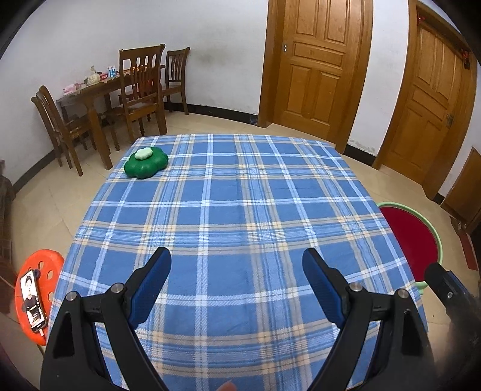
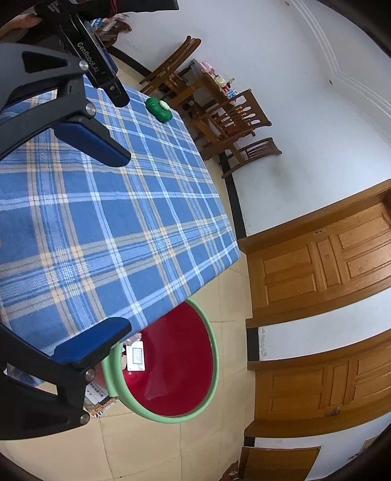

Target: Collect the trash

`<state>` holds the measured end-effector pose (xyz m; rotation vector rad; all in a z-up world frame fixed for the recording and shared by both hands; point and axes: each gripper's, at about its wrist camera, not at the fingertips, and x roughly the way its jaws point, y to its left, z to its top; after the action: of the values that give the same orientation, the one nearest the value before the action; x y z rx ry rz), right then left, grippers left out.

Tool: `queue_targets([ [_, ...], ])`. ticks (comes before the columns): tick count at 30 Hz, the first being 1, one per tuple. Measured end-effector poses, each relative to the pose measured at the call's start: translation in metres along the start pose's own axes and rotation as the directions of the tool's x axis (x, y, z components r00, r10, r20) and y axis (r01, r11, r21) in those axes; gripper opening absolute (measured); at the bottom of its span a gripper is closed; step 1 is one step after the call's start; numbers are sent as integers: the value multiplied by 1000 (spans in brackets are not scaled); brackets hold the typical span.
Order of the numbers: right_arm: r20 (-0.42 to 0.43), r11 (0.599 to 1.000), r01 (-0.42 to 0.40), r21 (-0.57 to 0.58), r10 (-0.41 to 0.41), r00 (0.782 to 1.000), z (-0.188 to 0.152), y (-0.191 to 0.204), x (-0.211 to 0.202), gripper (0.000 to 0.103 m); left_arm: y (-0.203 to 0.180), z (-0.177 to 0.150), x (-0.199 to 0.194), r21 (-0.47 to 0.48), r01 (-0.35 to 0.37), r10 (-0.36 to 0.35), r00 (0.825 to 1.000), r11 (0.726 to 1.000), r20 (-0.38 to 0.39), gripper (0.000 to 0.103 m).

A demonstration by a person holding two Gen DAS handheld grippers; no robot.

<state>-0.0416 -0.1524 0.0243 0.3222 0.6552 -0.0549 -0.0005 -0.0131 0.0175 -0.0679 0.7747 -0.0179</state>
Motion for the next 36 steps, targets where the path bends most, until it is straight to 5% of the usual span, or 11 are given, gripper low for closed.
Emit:
queue_targets([
  [36, -13, 1000, 0, -6, 0, 1000, -4, 4, 4, 102, -1, -3, 0, 6, -1, 1, 1000, 1000, 9, 88],
])
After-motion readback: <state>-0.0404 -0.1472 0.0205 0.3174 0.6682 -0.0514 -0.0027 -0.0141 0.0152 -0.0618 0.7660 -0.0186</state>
